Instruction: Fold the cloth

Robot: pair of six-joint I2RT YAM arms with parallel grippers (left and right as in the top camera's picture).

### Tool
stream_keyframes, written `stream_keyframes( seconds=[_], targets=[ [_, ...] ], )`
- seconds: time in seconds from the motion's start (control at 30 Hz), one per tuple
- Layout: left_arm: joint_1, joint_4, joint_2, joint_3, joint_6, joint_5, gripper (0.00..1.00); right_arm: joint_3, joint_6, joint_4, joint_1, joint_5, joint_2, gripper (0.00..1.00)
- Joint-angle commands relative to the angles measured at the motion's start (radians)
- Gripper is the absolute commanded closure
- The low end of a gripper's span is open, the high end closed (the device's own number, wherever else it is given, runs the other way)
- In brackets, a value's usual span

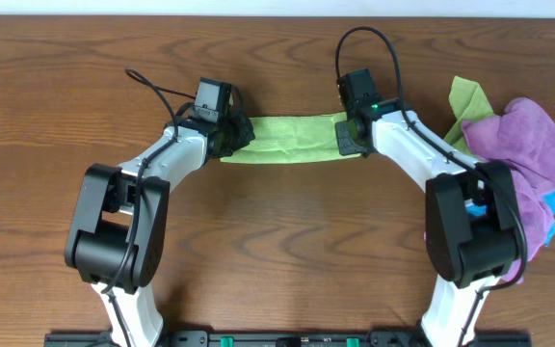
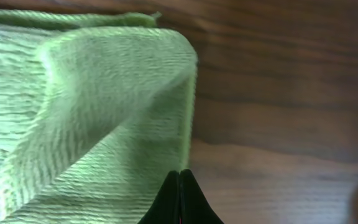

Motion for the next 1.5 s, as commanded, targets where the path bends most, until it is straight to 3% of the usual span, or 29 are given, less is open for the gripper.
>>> stream_keyframes(
  seconds=[0.0, 0.1, 0.23, 0.57, 0.8, 1.47],
  targets=[
    [0.002, 0.0, 0.009, 0.019, -0.003, -0.012, 0.94, 0.019, 0.05, -0.02, 0.006, 0.042, -0.034, 0.99],
    [0.002, 0.0, 0.009, 0.019, -0.003, -0.011, 0.94, 0.019, 0.075, -0.042, 0.01, -0.019, -0.093, 0.99],
    [0.002, 0.0, 0.009, 0.019, -0.003, -0.011, 0.94, 0.019, 0.04, 0.14, 0.022, -0.171, -0.171, 0.99],
    [0.002, -0.001, 0.009, 0.019, -0.003, -0.011, 0.94, 0.056, 0.06, 0.355, 0.064, -0.232, 0.024, 0.99],
    [0.002, -0.001, 0.009, 0.019, -0.004, -0.011, 0.94, 0.144, 0.06, 0.296, 0.066, -0.222, 0.103, 0.99],
    [0.002, -0.001, 0.009, 0.019, -0.003, -0.012, 0.94, 0.145, 0.036, 0.081, 0.065, -0.02, 0.103, 0.99]
  ],
)
